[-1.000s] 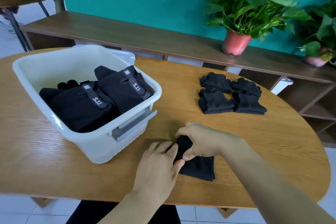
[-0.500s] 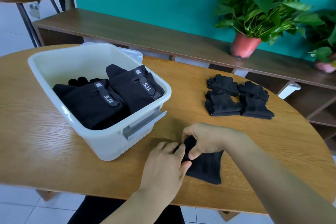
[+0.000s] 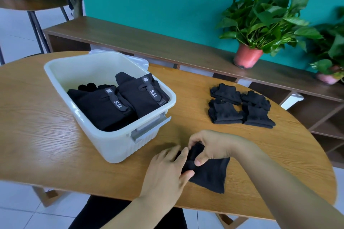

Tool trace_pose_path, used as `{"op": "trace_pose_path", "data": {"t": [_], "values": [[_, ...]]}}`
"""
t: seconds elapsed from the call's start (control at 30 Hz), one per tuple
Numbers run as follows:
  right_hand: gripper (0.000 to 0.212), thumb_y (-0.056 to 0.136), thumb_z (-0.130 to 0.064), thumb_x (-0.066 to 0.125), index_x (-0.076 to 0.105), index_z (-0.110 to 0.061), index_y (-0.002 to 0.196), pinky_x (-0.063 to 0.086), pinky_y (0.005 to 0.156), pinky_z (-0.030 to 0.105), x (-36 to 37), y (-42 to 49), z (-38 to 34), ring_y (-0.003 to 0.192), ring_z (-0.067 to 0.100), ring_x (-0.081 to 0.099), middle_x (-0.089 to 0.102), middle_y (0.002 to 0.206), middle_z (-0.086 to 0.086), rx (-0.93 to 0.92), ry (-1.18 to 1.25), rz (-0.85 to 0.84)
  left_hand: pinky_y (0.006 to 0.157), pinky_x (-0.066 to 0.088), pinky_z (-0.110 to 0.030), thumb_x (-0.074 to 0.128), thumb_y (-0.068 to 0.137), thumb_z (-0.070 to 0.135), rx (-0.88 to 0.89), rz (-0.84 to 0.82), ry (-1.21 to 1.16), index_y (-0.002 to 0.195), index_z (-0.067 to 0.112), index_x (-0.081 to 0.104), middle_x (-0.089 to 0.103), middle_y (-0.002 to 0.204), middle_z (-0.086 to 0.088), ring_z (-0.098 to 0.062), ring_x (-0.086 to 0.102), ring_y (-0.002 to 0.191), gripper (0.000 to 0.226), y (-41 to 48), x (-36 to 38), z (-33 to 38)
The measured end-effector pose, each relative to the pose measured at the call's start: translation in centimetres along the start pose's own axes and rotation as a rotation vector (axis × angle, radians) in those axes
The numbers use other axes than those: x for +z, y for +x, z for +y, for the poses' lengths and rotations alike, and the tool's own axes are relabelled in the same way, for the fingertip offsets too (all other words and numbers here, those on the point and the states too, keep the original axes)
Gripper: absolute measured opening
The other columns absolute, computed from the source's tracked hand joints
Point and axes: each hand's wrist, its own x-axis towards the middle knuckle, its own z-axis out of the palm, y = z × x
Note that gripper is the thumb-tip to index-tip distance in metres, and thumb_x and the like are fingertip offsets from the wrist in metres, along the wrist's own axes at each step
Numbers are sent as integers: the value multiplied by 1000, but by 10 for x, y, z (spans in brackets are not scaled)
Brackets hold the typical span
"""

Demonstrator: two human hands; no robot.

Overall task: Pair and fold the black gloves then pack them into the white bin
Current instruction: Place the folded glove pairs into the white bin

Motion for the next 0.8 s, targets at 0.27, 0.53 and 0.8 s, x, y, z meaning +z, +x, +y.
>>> {"op": "trace_pose_path", "data": {"t": [0.27, 0.53, 0.8], "values": [[25, 79, -23, 79, 66, -31, 99, 54, 85, 33, -24, -41, 7, 91, 11, 63, 67, 97, -11, 15, 57, 101, 118, 14, -26, 35, 100, 58, -34, 0, -64, 157, 32, 8, 12, 164, 10, -11, 11, 149, 68, -4, -43, 17], [28, 79, -25, 81, 66, -32, 101, 55, 87, 38, -68, -98, 3, 97, 15, 64, 66, 107, -7, 66, 88, 270, 117, 21, -23, 42, 94, 62, 52, 58, -180, 156, 36, 9, 12, 163, 15, -3, 12, 147, 75, -2, -99, 34], [24, 78, -17, 81, 69, -23, 98, 57, 71, 30, -120, -117, -25, 87, 19, 69, 71, 99, 0, 55, 142, 395, 97, 34, -17, 69, 84, 49, -87, 307, -388, 150, 34, 35, 46, 123, 27, -2, 46, 120, 76, 17, -192, -12]]}}
